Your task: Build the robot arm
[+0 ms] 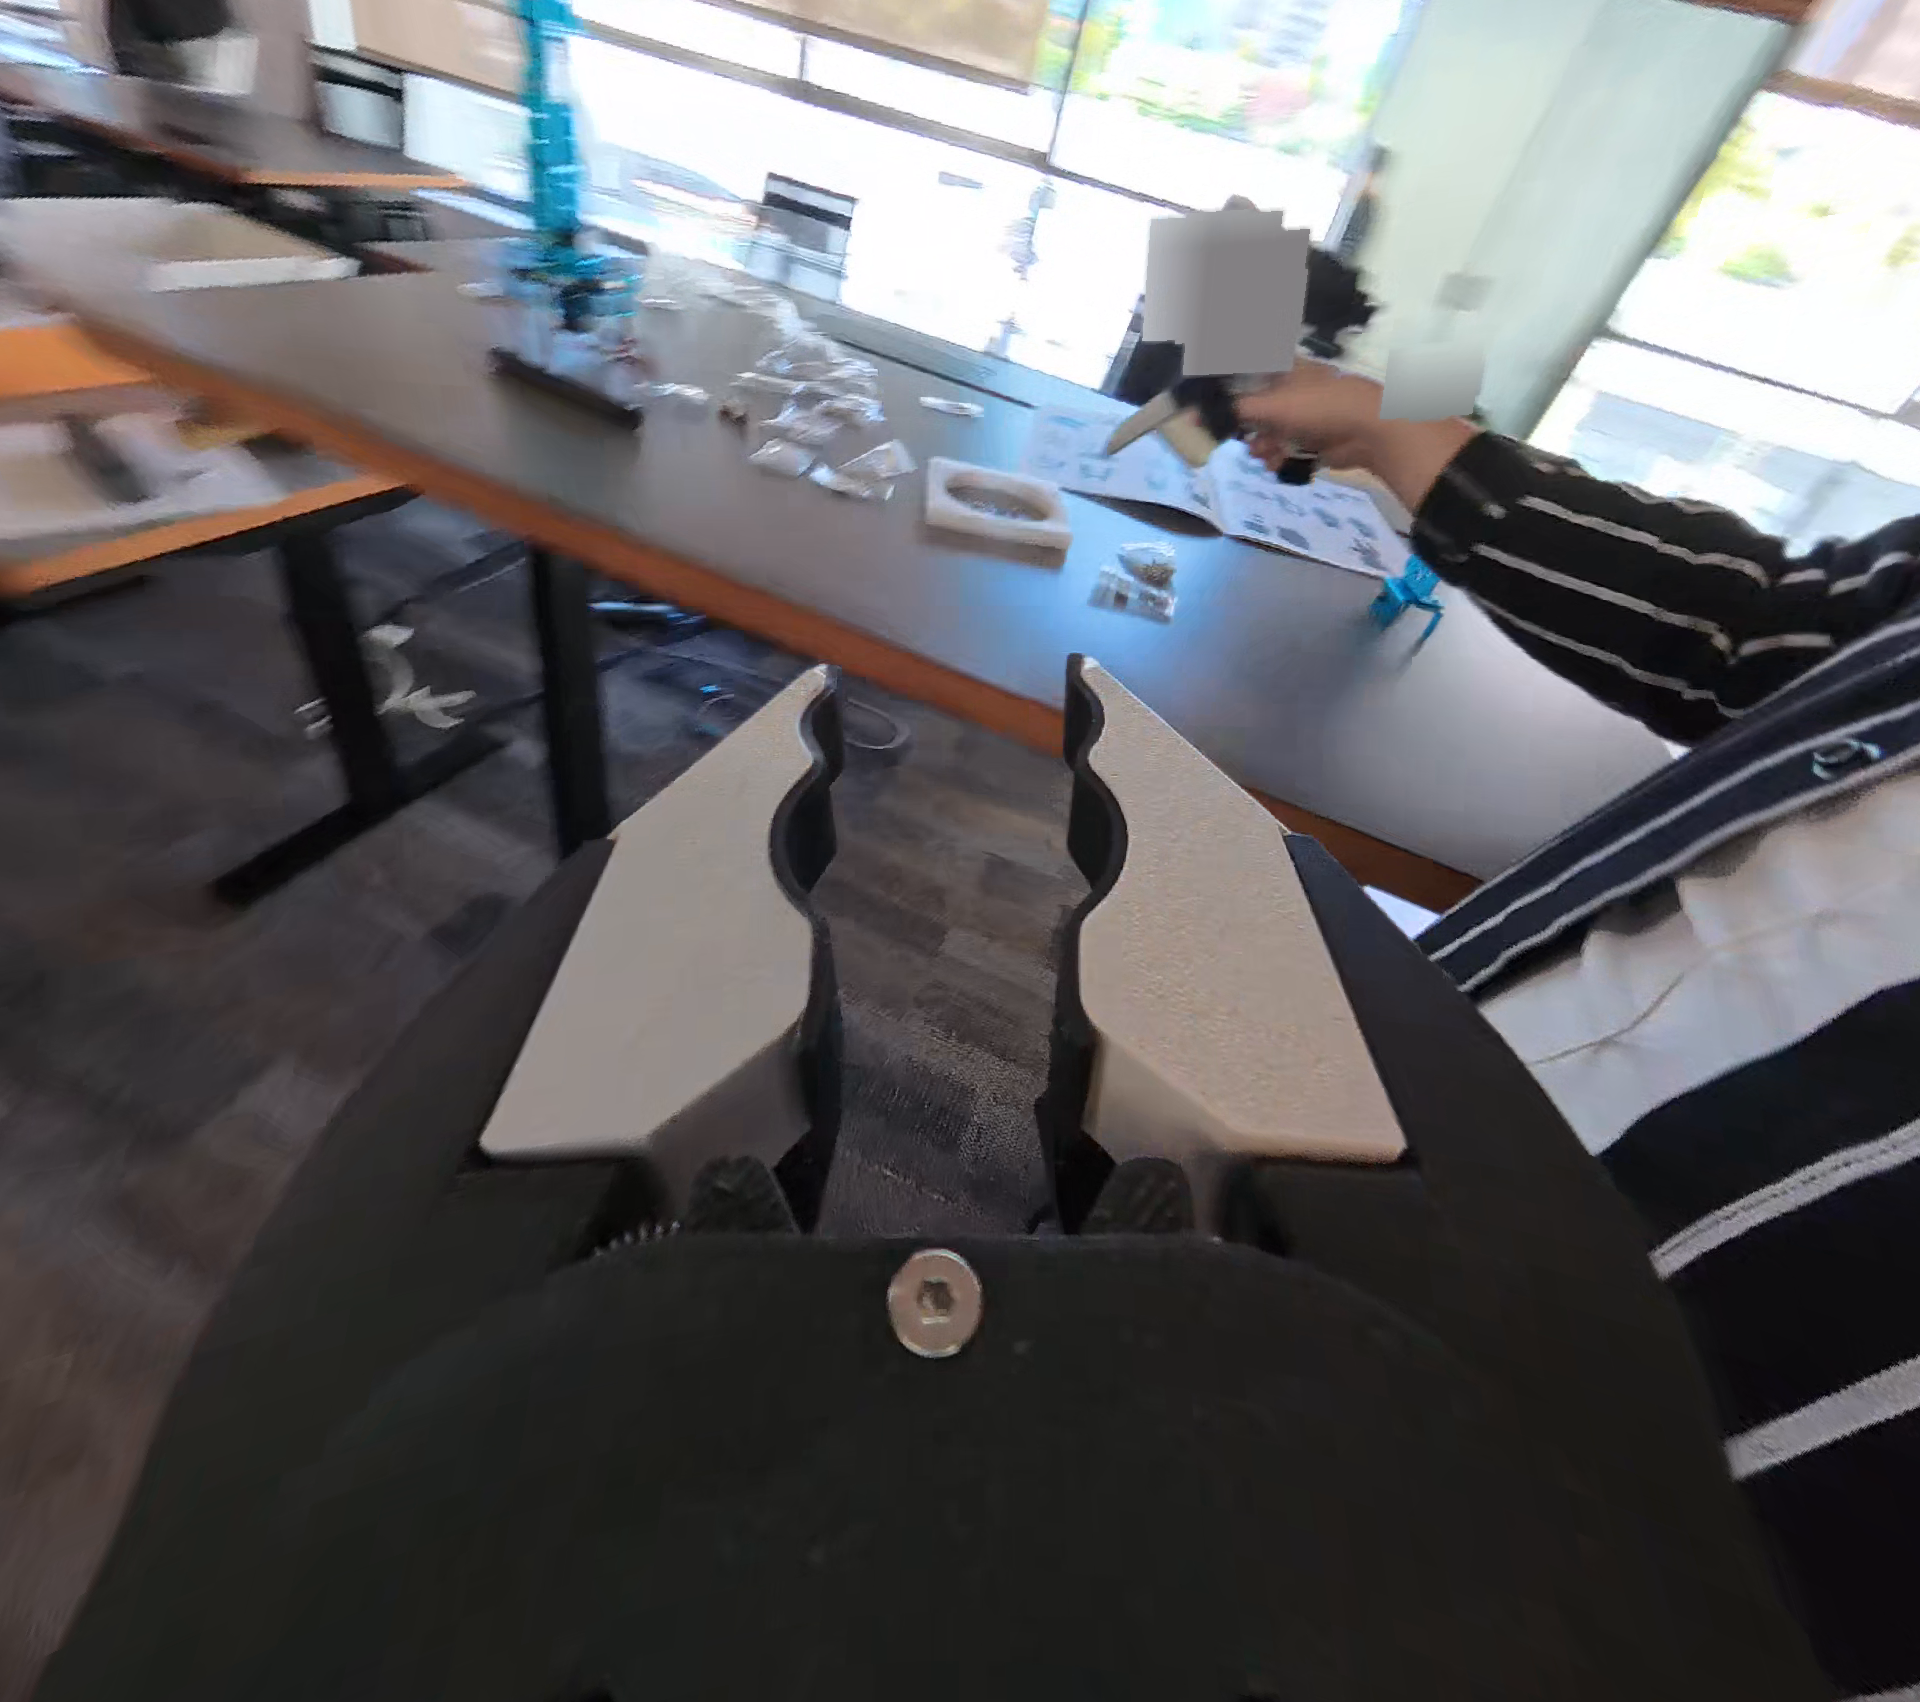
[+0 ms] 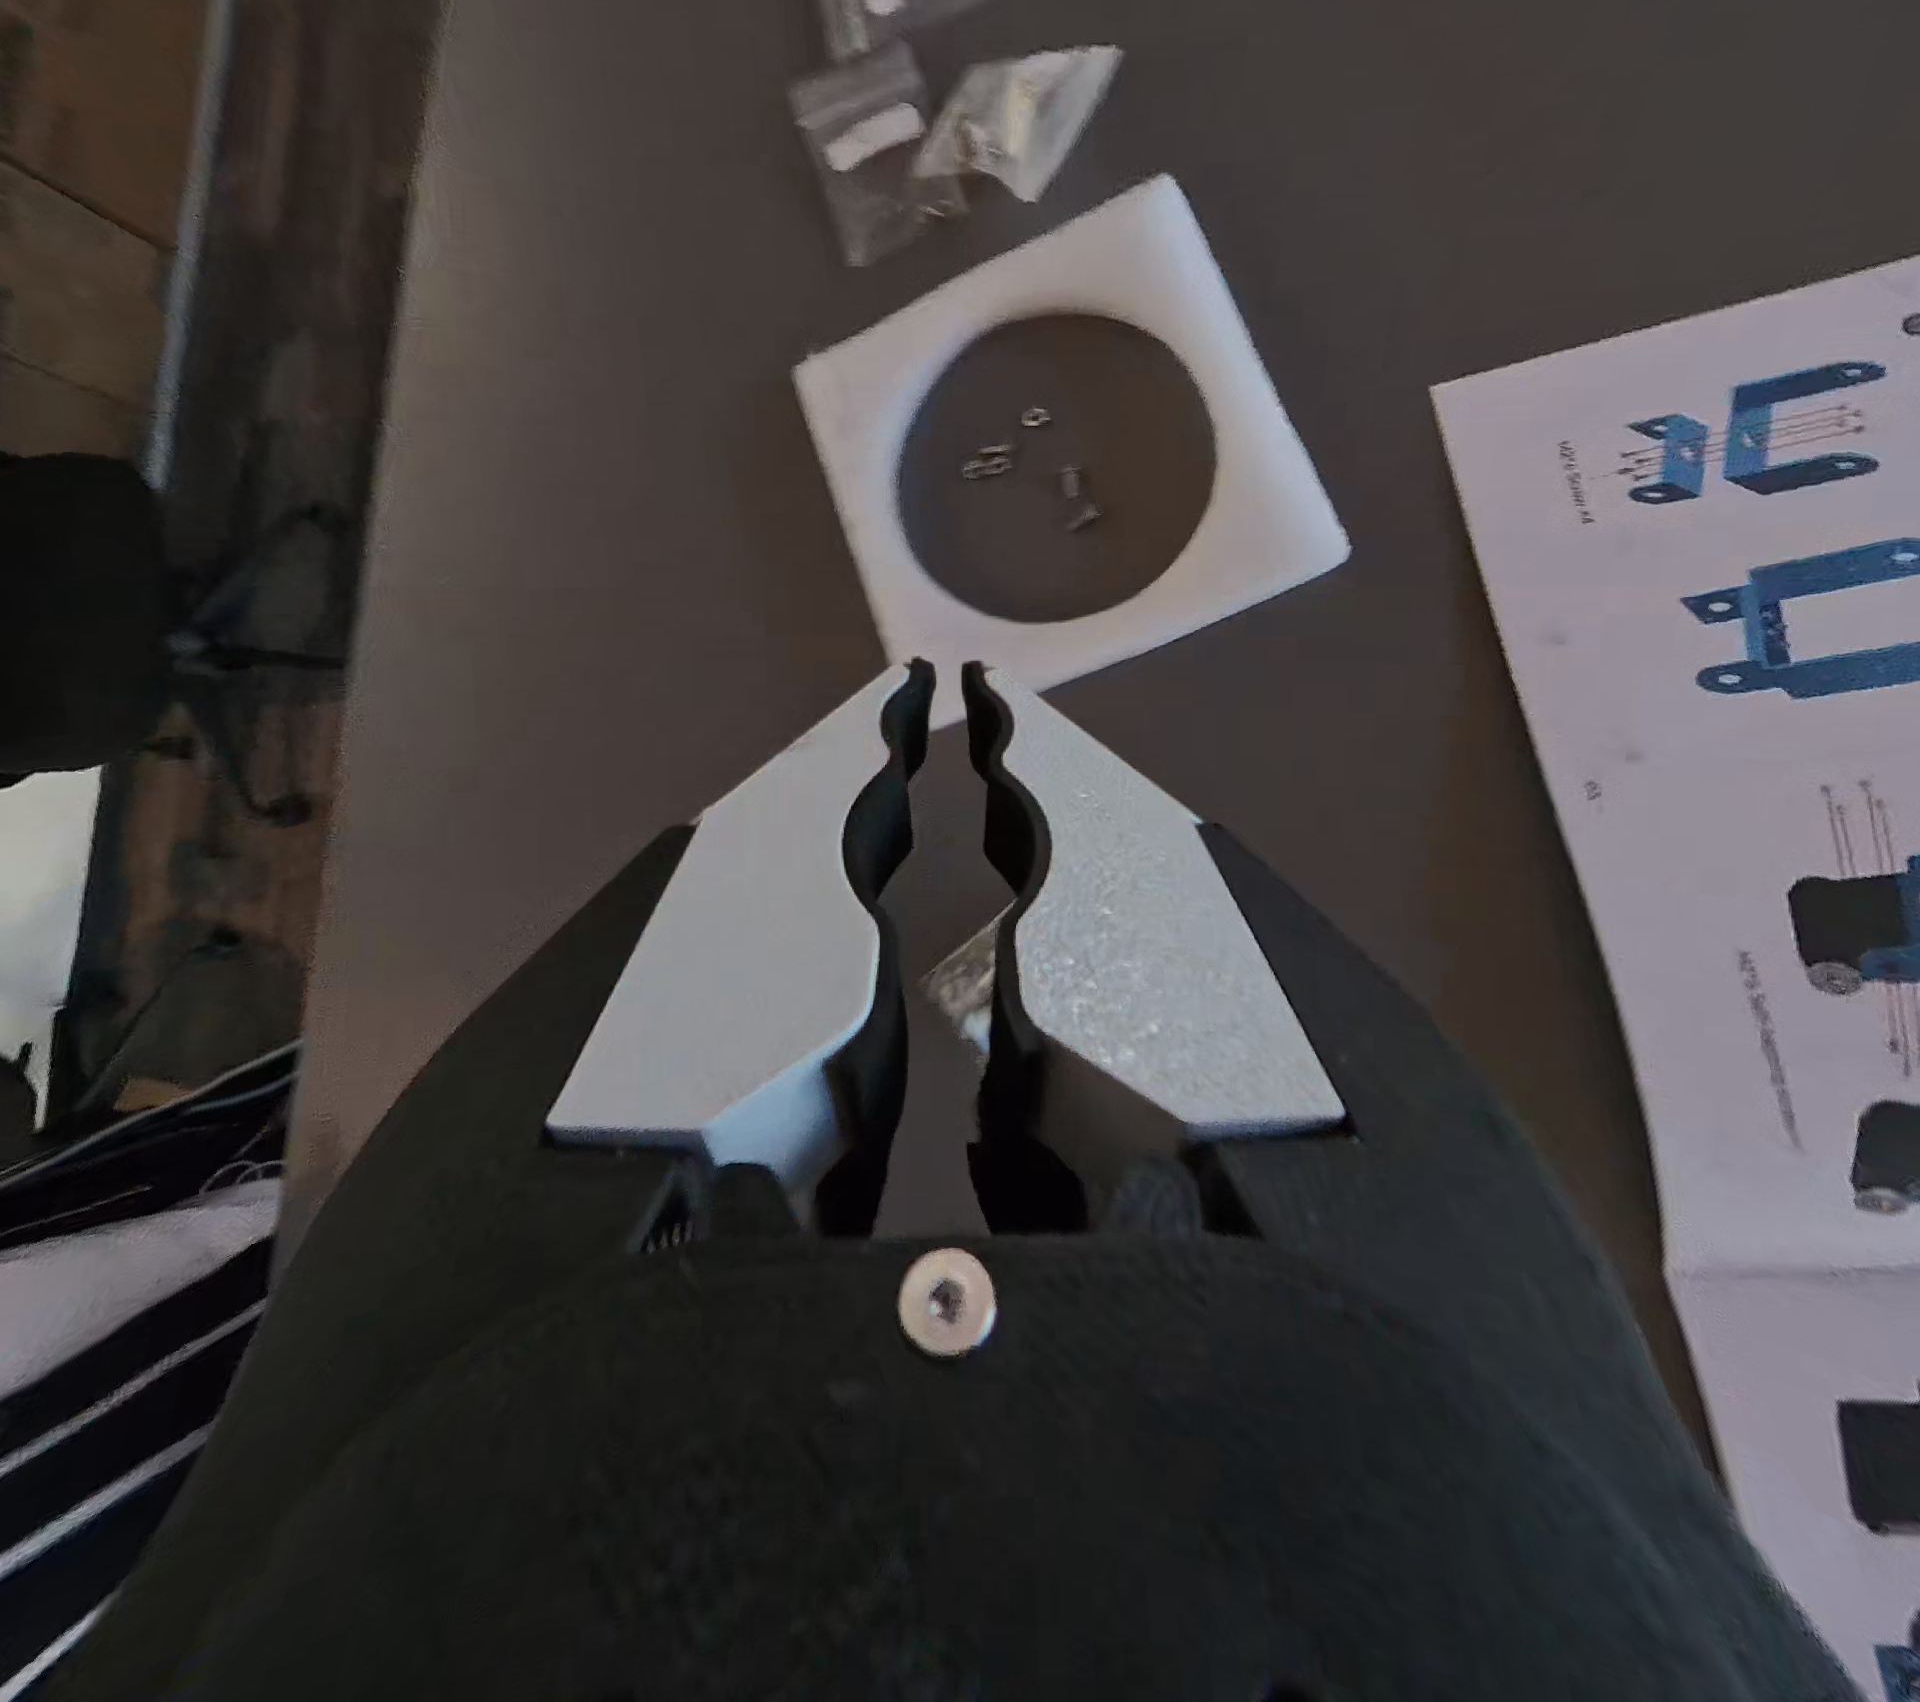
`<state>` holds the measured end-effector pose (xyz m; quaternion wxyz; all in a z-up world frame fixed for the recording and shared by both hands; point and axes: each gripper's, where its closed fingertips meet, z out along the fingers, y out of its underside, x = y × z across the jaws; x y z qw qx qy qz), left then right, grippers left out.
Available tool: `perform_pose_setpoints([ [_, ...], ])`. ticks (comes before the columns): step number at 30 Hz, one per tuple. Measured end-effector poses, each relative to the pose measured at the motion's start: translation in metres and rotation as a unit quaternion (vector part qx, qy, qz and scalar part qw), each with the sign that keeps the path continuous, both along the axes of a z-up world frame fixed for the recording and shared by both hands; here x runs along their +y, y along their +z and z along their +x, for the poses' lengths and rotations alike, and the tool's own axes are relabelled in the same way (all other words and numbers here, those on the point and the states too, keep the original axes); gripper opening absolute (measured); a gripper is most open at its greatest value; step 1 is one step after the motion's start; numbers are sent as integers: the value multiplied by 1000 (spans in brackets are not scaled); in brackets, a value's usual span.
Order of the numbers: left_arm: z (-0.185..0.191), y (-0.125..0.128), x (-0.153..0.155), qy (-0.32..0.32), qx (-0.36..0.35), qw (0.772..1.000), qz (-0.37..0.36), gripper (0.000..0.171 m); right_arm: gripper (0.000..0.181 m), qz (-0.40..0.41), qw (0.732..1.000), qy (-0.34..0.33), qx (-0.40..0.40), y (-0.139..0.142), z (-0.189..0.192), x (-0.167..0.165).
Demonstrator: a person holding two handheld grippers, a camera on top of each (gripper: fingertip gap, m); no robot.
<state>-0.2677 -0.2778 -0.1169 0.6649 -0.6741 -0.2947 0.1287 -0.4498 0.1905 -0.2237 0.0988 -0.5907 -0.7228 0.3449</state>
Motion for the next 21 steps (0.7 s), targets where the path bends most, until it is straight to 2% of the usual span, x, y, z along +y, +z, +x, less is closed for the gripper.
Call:
perform_pose_setpoints([
  [3, -70, -2, 28, -64, 0, 998, -15, 41, 7, 29, 998, -47, -30, -23, -24, 15],
  [8, -180, -13, 70, -144, -5, 989, -22, 42, 8, 19, 991, -109, -71, -48, -44, 17],
  [13, -279, -26, 91, -237, -19, 971, -25, 43, 9, 7, 979, -187, -84, -56, -56, 11],
  [16, -334, -20, 99, -274, -21, 961, -28, 43, 14, 11, 969, -227, -98, -53, -60, 11],
  [21, -395, -15, 113, -308, -15, 950, -40, 44, 15, 66, 951, -272, -129, -54, -57, 14],
])
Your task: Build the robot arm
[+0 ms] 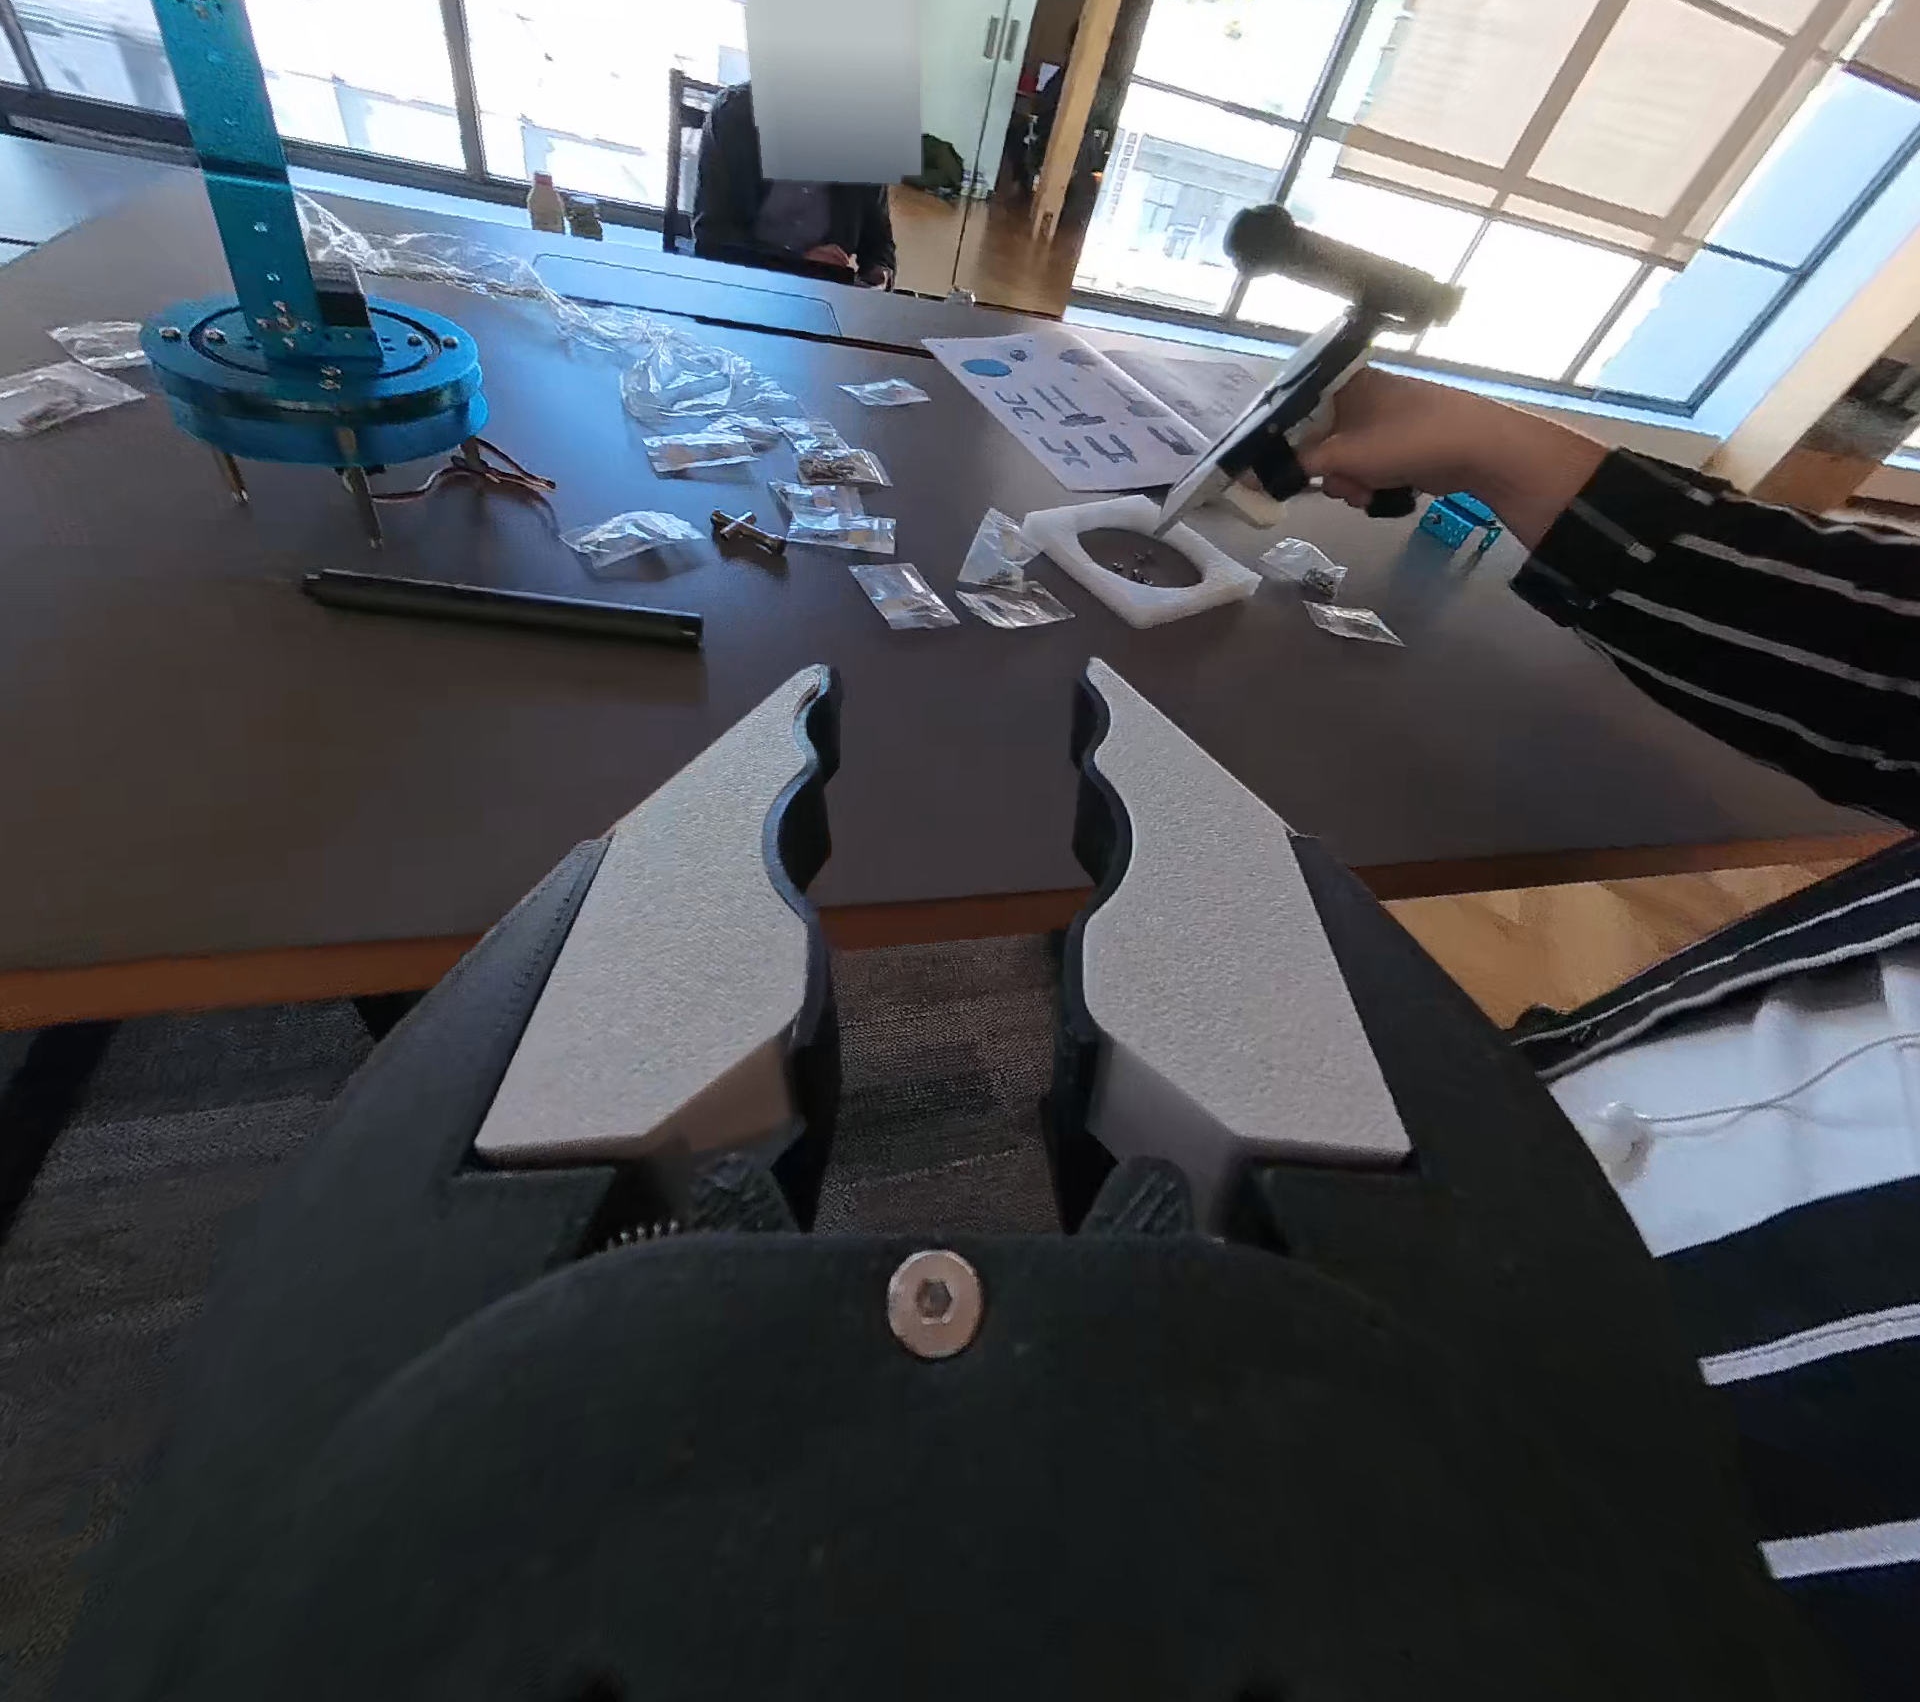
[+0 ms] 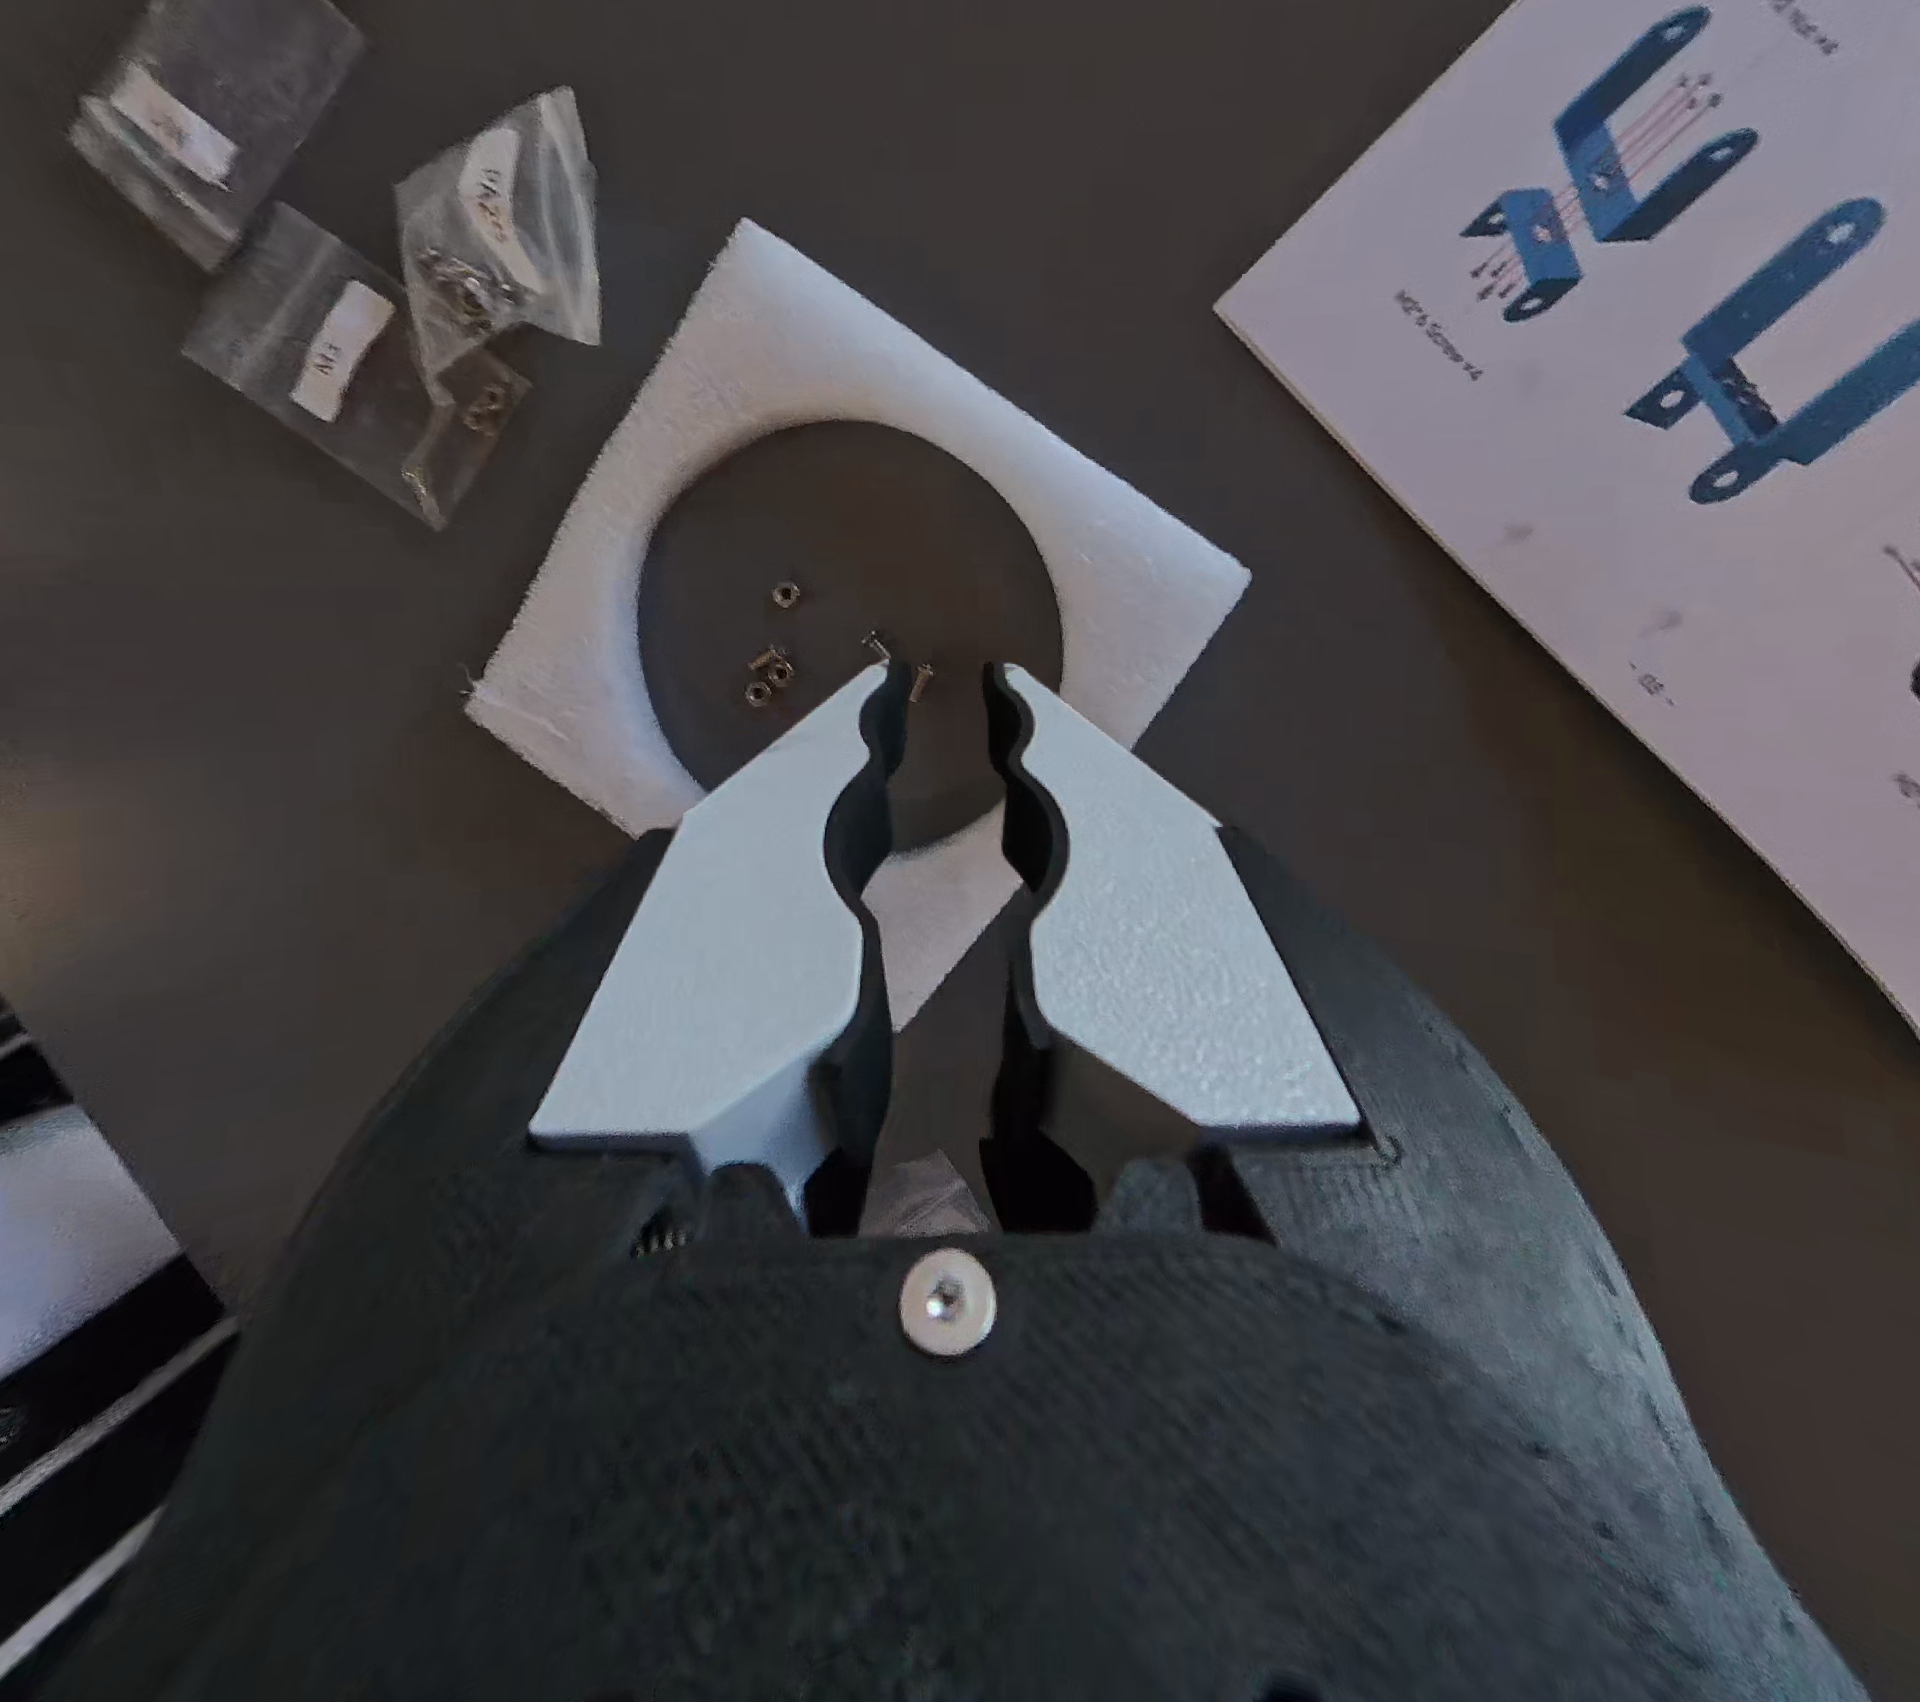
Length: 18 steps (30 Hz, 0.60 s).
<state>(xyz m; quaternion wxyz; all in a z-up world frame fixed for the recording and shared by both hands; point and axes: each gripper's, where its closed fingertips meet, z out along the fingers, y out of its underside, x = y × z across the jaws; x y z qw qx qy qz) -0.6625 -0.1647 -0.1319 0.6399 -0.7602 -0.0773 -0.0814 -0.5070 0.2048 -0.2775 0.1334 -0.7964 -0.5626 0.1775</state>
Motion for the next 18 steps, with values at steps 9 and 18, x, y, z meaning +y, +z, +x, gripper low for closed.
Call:
perform_pose_setpoints([
  [9, -36, -12, 15, -44, -37, 998, 2, 44, 16, 15, 998, -30, -47, -13, -1, -6],
  [18, -46, -16, 11, -65, -38, 997, 7, 44, 1, 17, 997, -38, -65, -21, 2, -9],
])
